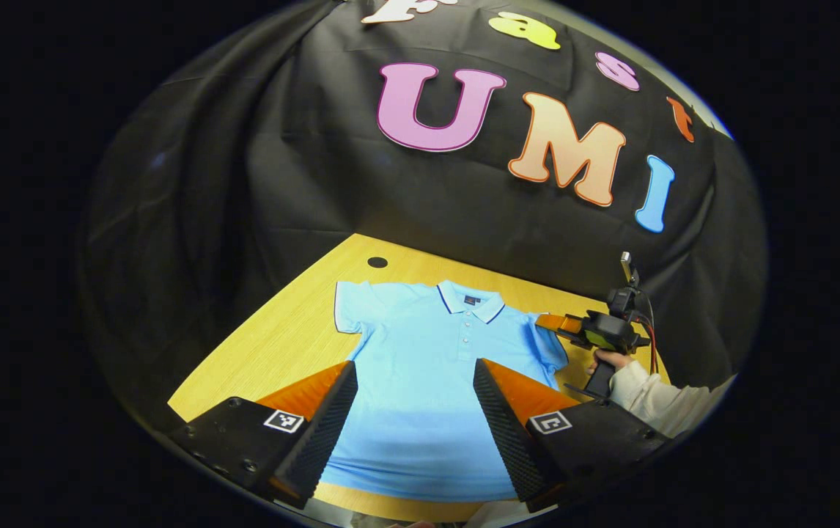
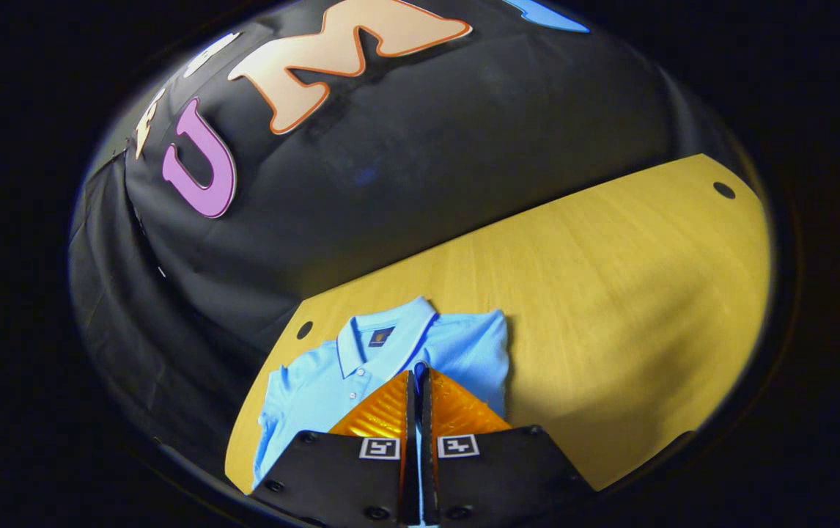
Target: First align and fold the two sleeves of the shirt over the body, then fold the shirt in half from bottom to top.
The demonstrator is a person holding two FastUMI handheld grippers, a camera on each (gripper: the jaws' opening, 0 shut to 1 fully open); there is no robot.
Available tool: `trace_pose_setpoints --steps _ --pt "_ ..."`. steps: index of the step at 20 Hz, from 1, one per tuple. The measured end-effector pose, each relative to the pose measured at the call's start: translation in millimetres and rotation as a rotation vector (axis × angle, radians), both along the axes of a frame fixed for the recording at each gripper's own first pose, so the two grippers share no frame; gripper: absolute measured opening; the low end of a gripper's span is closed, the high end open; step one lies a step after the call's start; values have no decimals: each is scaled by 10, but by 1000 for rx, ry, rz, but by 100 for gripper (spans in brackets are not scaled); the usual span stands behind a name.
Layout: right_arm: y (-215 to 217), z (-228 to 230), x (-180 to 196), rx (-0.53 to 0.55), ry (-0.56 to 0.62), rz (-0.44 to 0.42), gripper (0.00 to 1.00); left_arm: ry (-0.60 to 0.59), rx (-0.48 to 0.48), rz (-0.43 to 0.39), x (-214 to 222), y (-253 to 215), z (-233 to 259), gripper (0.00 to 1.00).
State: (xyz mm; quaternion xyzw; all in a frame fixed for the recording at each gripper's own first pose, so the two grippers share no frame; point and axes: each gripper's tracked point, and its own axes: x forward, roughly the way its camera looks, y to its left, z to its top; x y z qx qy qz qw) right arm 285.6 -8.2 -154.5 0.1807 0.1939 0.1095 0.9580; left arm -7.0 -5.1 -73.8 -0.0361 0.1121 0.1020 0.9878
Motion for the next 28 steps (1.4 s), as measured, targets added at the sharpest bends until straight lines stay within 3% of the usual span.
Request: trace_pose_setpoints --steps 4,6,7,8,9,10,13,14,15,17,18,19,22,28 --pt "301 -191 -27 -16 17 39 8 -32 5 2 50 33 68 95" --pt "426 -223 -98 -18 19 73 5 -40 7 0 82 46 82 95" --pt "471 -253 -136 -13 32 89 16 -43 5 -3 108 54 70 95" --pt "496 -292 -178 -14 48 100 16 -47 2 -5 129 59 77 95" --pt "486 -297 -214 -27 58 106 31 -50 -1 -4 163 68 77 95" --pt "486 -290 -259 -43 55 116 35 -62 1 -5 188 85 95 95" --pt "477 -186 -378 -103 19 131 94 -87 11 -5 301 196 146 95" --pt "439 -110 -464 -121 6 125 97 -88 13 -8 365 258 157 95" --pt "392 -68 -527 -146 -3 110 92 -85 11 -8 430 334 136 95" --pt "252 -36 -691 -237 -20 75 97 -76 -3 -16 568 493 150 95" --pt "209 9 -789 -274 -34 62 92 -77 -12 -27 645 558 171 95" --pt "181 52 -904 -297 -44 52 98 -80 -16 -40 730 632 180 95" --pt "114 136 -1295 -319 -55 -3 98 -63 2 -71 1049 933 150 95" --pt "-163 95 -2054 -337 -3 -227 97 -30 62 -117 1880 1508 72 95"
